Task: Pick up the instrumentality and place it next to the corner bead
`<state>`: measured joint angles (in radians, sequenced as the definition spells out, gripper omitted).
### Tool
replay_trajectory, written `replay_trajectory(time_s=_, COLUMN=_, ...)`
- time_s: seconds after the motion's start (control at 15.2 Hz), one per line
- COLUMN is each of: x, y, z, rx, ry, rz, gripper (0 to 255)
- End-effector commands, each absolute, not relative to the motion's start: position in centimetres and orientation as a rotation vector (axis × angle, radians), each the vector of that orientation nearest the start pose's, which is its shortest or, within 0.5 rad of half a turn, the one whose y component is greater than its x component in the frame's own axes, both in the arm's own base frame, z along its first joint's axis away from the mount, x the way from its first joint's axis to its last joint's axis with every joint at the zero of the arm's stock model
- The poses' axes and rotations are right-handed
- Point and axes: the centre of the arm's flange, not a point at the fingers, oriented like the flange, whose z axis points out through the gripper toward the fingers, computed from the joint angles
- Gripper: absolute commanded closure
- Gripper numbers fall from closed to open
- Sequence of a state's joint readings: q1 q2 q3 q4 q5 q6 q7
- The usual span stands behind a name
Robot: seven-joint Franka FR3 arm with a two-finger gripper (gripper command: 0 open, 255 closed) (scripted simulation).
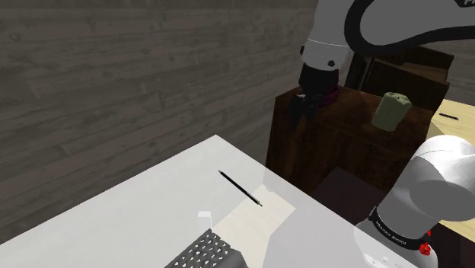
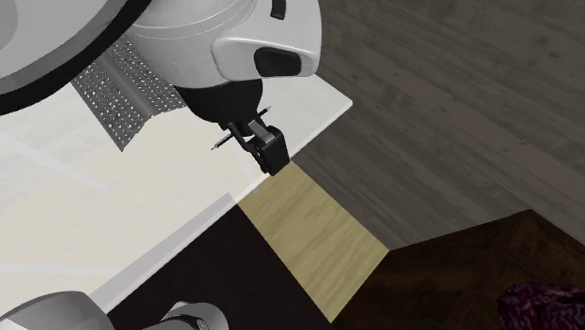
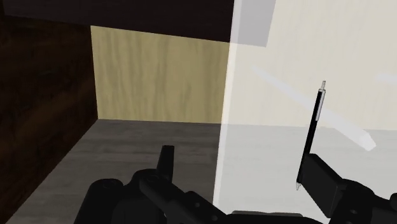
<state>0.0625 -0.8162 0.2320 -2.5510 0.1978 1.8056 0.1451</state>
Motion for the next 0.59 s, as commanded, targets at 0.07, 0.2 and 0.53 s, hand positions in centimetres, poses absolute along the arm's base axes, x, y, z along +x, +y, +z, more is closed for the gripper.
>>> replay_trajectory(time_s=0.07, x=29.7, y=14.6, z=49.4, rx=-3.102, ry=-0.055, rz=-0.062, gripper=0)
replay_trajectory(time_s=0.2, x=29.6, y=16.5, z=47.7, rx=-3.101, ry=-0.049, rz=-0.046, gripper=0)
replay_trajectory(time_s=0.53, x=29.5, y=21.4, z=43.3, rx=-3.098, ry=-0.035, rz=-0.006, gripper=0)
